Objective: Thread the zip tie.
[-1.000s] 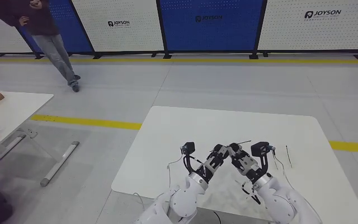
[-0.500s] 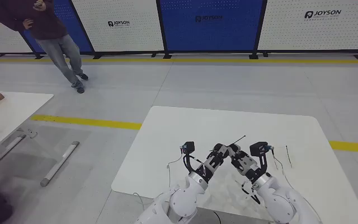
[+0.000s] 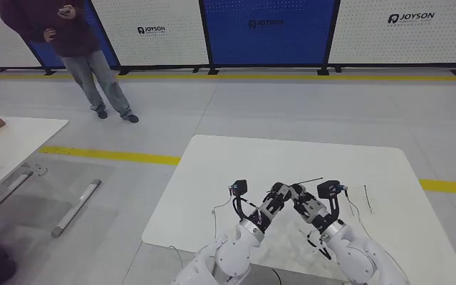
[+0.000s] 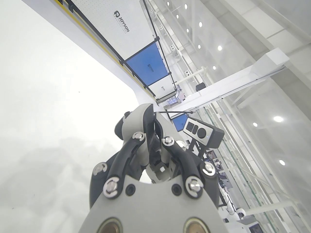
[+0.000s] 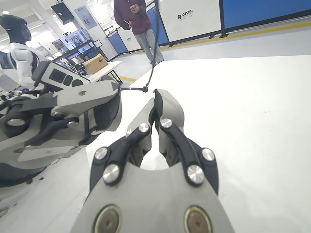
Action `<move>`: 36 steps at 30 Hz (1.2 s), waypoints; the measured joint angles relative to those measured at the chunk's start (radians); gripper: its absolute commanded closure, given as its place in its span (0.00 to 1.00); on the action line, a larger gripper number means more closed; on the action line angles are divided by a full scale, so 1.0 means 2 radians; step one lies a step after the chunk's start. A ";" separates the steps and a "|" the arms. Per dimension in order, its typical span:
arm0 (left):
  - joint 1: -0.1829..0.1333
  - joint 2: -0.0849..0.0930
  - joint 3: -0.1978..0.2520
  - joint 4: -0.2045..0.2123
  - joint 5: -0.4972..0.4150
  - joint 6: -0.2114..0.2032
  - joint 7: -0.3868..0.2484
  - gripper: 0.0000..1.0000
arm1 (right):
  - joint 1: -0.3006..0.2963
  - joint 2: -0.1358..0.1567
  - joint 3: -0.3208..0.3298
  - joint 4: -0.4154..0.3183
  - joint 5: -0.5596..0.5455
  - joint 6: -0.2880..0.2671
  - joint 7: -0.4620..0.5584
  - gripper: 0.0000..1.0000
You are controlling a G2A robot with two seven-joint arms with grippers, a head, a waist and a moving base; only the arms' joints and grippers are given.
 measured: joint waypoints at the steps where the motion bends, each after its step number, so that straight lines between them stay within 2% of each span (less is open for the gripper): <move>1: 0.000 0.000 0.000 0.000 0.000 0.000 0.000 1.00 | -0.001 0.000 0.001 -0.001 0.000 0.000 0.000 0.72; 5: 0.000 0.000 0.000 0.001 -0.001 0.001 0.003 1.00 | -0.005 0.001 0.008 0.002 0.002 0.006 -0.005 0.69; 7: 0.000 0.000 -0.002 0.003 -0.001 0.001 0.006 1.00 | -0.009 0.002 0.015 0.004 0.009 0.007 -0.008 0.63; 10: -0.001 -0.001 -0.005 0.006 -0.003 0.003 0.009 1.00 | -0.016 0.003 0.029 0.000 0.027 0.000 -0.008 0.64; 17: -0.002 -0.001 -0.004 0.011 -0.002 0.001 0.009 1.00 | -0.032 0.008 0.050 -0.022 0.057 0.000 -0.003 0.74; 26: 0.000 -0.001 -0.003 0.011 0.004 0.001 0.010 1.00 | -0.033 0.013 0.042 -0.042 0.056 0.000 0.006 0.71; 36: 0.005 -0.001 -0.002 0.011 0.013 -0.003 0.010 1.00 | -0.031 0.020 0.038 -0.050 0.059 0.000 -0.013 0.80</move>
